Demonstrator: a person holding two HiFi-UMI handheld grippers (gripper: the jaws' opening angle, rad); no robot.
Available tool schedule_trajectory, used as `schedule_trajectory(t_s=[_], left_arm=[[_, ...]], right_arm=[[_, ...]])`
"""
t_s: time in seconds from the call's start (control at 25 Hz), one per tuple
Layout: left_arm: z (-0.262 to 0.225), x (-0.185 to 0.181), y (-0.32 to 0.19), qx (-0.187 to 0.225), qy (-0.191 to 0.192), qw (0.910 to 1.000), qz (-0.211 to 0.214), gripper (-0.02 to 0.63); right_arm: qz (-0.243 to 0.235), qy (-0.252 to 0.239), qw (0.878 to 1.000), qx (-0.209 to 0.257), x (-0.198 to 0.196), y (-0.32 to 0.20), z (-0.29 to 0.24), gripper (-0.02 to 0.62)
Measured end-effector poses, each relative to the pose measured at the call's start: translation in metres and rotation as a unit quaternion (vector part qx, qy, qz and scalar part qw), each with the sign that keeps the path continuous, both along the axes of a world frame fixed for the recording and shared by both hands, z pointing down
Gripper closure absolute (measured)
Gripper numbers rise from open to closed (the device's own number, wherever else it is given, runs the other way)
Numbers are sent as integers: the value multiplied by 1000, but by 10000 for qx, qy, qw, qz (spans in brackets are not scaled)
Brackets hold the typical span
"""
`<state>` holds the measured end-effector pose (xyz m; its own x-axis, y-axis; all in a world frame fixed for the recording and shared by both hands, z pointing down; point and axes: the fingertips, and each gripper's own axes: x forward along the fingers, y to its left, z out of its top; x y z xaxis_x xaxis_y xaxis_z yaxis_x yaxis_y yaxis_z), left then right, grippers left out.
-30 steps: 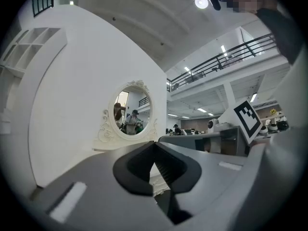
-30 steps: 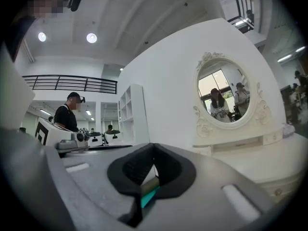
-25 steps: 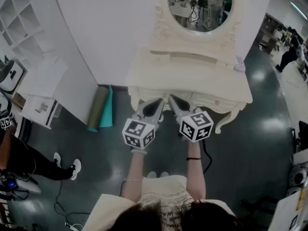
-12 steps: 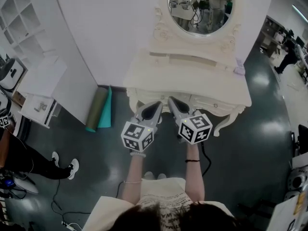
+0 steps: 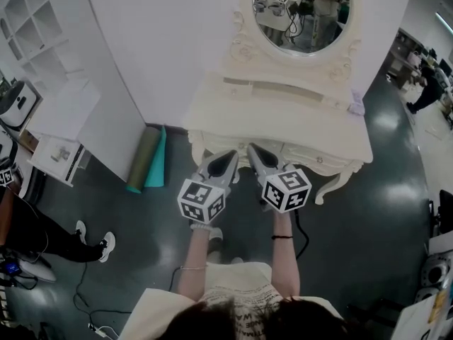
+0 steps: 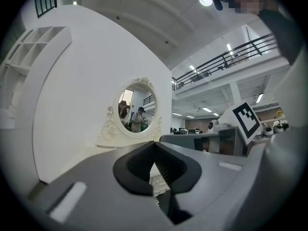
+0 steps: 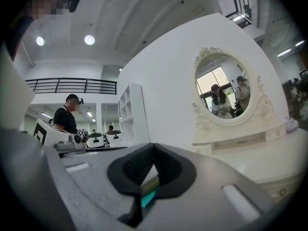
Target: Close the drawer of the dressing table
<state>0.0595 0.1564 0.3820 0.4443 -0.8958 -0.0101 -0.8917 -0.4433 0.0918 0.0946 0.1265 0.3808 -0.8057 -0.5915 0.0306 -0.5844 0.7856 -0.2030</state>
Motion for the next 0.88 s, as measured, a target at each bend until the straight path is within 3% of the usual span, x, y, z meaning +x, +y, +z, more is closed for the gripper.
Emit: schedule_trajectory(t_s=[0.88], left_arm=[[4,-51,-104,-23,90,9995,295,604]], right_arm=[[155,136,9998,-83,-54,-97,9,592]])
